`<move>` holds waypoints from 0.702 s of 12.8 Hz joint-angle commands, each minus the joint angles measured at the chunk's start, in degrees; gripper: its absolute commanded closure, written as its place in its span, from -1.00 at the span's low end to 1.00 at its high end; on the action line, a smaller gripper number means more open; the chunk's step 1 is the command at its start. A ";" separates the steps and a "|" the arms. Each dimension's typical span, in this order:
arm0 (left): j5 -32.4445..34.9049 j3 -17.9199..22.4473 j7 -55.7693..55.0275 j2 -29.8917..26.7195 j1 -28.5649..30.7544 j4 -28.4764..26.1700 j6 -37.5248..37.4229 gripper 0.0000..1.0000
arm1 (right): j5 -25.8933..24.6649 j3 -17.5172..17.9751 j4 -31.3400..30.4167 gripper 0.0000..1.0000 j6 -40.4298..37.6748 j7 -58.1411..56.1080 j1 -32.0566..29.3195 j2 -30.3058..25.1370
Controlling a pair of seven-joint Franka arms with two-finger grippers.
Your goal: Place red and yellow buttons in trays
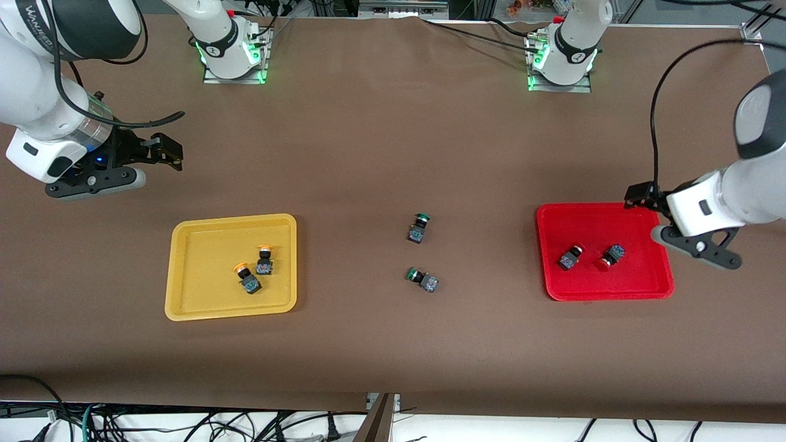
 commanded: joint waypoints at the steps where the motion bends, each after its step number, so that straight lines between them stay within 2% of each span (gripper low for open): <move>1: -1.11 7.15 -7.52 -8.45 -5.94 -1.72 -1.20 -1.00 | -0.86 0.83 1.25 -1.00 -0.38 -3.17 -0.80 0.33; 2: -4.17 14.87 -8.68 -12.83 -11.98 -5.48 1.95 -1.00 | -0.95 0.83 1.25 -1.00 0.23 -4.15 -0.80 0.50; 3: -8.20 20.61 -9.21 -16.62 -14.73 -10.91 4.94 -1.00 | -0.86 0.83 1.42 -0.99 0.23 -4.07 -0.80 0.94; 5: -10.09 28.80 -9.56 -24.96 -20.45 -22.95 12.92 -1.00 | -0.68 0.83 1.51 -0.99 0.41 -3.54 -0.81 1.03; 6: -10.09 29.97 -9.48 -27.18 -21.69 -26.05 14.18 -1.00 | -0.69 0.83 1.51 -0.99 0.32 -3.54 -0.80 1.03; 7: -10.00 30.33 -9.39 -28.85 -21.88 -26.69 13.32 -1.00 | -0.69 0.83 1.60 -0.99 0.32 -2.58 -0.72 1.03; 9: -9.39 30.94 -9.04 -28.79 -22.67 -26.44 11.91 -1.00 | -0.86 0.83 1.60 -1.00 0.23 0.14 -0.54 0.94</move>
